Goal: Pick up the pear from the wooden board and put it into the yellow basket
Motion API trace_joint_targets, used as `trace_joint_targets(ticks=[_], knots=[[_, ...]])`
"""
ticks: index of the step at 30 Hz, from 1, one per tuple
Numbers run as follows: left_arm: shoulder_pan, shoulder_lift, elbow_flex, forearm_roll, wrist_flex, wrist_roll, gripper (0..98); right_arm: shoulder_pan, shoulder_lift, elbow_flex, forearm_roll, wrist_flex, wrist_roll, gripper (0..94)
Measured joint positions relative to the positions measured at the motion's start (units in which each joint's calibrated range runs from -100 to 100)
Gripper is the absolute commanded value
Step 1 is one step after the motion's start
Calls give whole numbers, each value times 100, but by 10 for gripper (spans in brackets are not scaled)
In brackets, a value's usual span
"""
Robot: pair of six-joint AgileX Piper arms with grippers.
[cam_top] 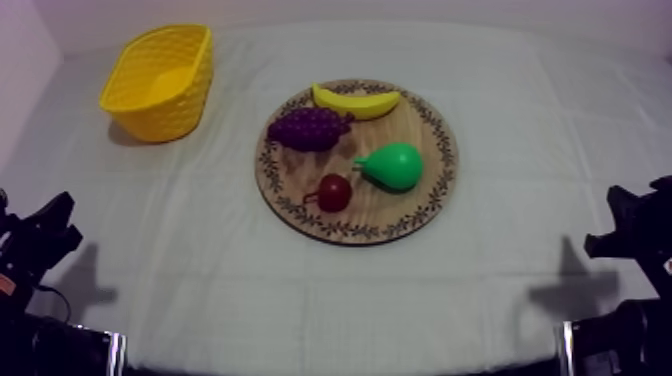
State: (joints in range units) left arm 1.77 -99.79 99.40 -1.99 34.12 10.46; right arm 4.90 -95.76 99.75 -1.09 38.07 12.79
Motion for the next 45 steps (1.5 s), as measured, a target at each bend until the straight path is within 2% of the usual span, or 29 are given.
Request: trace_joint_targets(ticks=[4, 7, 12, 18, 21, 27, 35, 40, 45], knots=[[100, -21, -187, -39, 261, -106, 1, 0, 0, 0, 0, 0, 0, 3], [75, -21, -194, -39, 679, -388, 1, 0, 0, 0, 0, 0, 0, 3], [4, -6, -194, -22, 673, -873, 1, 0, 0, 0, 0, 0, 0, 3], [25, 407, -513, -3, 365, -1122, 1, 0, 0, 0, 0, 0, 0, 3], [159, 932, -1025, -121, 323, -1218, 1, 0, 0, 0, 0, 0, 0, 3], [705, 2484, -2709, -583, 686, -1170, 0, 0, 0, 0, 0, -15, 0, 3], [1575, 4689, -5649, -583, 1758, -1728, 0, 0, 0, 0, 0, -7, 0, 3], [2155, 5935, -7102, -677, 1589, -1933, 0, 0, 0, 0, 0, 2, 0, 3], [2836, 6976, -8059, -818, 1452, -1794, 0, 0, 0, 0, 0, 2, 0, 3]])
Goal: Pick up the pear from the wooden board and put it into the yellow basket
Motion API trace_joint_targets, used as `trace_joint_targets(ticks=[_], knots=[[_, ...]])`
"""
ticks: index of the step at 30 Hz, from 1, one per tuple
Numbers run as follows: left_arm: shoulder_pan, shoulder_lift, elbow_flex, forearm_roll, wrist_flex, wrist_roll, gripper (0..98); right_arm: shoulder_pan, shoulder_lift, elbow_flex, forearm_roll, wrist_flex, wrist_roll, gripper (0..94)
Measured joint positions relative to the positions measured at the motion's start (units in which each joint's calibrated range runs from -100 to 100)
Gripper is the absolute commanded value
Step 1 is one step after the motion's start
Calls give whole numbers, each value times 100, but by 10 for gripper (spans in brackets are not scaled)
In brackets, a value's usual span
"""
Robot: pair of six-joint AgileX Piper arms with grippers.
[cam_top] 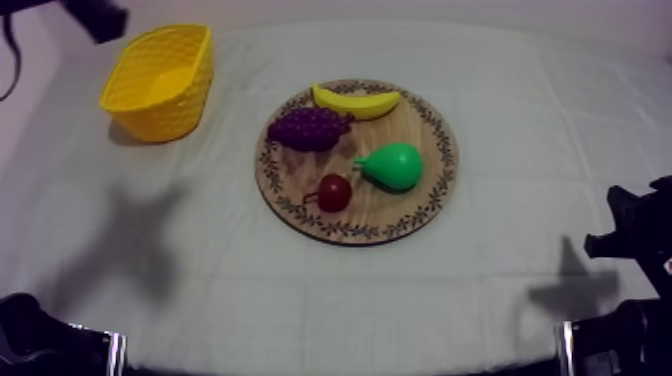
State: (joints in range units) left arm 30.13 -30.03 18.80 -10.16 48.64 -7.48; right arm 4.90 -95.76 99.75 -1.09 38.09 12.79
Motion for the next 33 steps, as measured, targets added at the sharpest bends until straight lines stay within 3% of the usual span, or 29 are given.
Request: trace_joint_targets(ticks=[9, 16, 20, 25, 28, 33], knots=[[1020, 1386, 251, -58, -499, 395, 0, 0, 0, 0, 0, 0, 0, 3], [1466, 1914, 965, -58, -975, 769, 26, 0, 0, 0, 0, 0, 0, 3], [1594, 2024, 1199, -69, -1035, 978, 263, 0, 0, 0, 0, 0, 0, 3], [1624, 2031, 1396, -225, -1243, 1260, 675, 0, 0, 0, 0, 0, 0, 3], [1564, 1947, 1608, -282, -1552, 1451, 774, 0, 0, 0, 0, 0, 0, 3], [1424, 1825, 2035, -298, -2056, 1704, 841, 0, 0, 0, 0, 9, 0, 3]])
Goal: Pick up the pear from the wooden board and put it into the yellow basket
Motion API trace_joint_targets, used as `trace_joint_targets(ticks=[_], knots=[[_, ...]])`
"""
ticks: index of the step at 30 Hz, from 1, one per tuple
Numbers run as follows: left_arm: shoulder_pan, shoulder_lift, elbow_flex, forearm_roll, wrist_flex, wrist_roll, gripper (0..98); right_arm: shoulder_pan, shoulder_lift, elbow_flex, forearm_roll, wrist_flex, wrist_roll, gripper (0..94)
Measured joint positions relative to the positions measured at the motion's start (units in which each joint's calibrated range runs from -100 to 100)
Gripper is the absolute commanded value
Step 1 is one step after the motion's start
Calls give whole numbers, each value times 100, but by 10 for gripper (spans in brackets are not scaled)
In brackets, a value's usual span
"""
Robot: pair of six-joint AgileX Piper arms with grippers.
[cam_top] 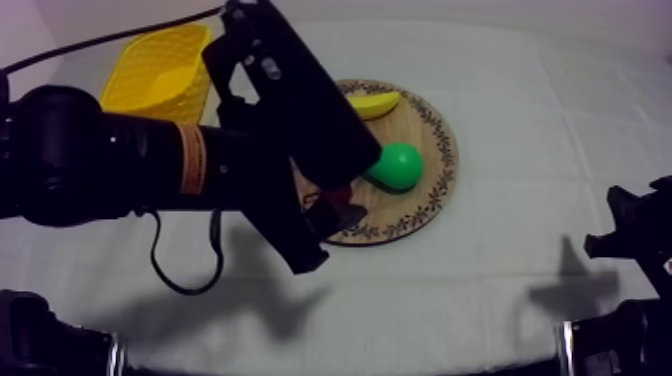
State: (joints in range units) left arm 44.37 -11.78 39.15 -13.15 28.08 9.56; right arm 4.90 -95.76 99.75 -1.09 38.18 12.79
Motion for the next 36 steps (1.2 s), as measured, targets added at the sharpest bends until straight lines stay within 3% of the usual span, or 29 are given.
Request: trace_joint_targets(ticks=[5, 12, 17, 28, 36], knots=[[-73, 75, -117, 85, 234, -22, 858, 0, 0, 0, 0, -9, 31, 3], [-225, 732, -1042, 420, 1196, -513, 867, 0, 0, 0, 0, -9, -6, 3], [-387, 1512, -1837, 534, 1820, -838, 864, 0, 0, 0, 0, -9, -6, 3], [-565, 3847, -4364, 601, 3458, -1438, 862, 0, 0, 0, 0, -13, -3, 3], [-661, 5515, -6493, 508, 4761, -1657, 876, 0, 0, 0, 0, -13, 0, 3]])
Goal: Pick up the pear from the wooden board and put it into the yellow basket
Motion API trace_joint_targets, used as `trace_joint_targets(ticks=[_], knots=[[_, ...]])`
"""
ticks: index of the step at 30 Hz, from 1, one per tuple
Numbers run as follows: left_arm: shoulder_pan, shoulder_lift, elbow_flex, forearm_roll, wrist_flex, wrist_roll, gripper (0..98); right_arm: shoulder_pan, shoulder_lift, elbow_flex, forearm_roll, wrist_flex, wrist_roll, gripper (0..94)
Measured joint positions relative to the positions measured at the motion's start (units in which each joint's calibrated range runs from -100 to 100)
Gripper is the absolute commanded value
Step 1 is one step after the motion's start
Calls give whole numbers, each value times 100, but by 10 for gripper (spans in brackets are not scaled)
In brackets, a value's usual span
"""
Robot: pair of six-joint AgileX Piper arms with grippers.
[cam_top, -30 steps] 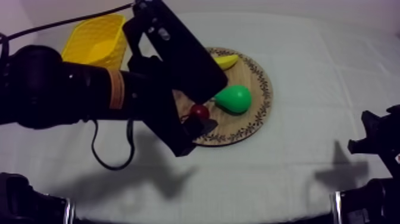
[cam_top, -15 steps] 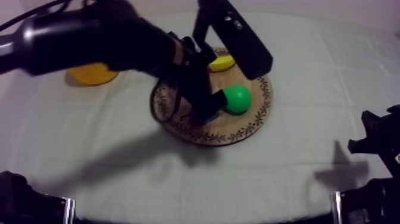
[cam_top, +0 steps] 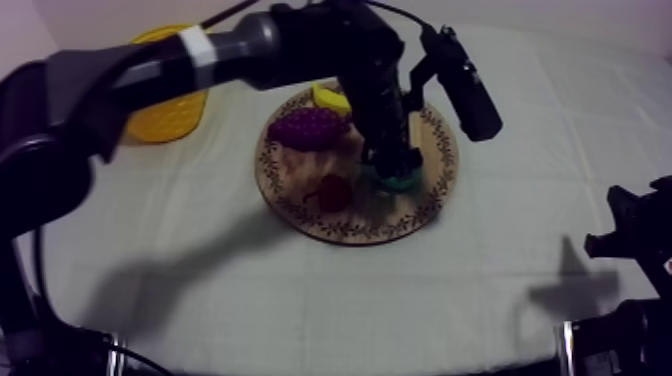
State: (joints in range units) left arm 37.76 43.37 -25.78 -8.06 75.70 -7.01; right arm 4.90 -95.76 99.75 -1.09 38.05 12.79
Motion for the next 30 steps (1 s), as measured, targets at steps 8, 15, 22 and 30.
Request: trace_joint_targets(ticks=[8, 15, 22, 30], knots=[[-26, 1368, -1876, -217, 1341, -179, 820, 0, 0, 0, 0, 0, 3, 3], [38, 2038, -2712, -461, 1875, -39, 479, 0, 0, 0, 0, 0, 6, 3], [-24, 1915, -2683, -644, 1928, 307, 373, 0, 0, 0, 0, -5, 6, 3], [-204, 715, -1958, -1068, 1973, 506, 385, 0, 0, 0, 0, 9, 4, 3]])
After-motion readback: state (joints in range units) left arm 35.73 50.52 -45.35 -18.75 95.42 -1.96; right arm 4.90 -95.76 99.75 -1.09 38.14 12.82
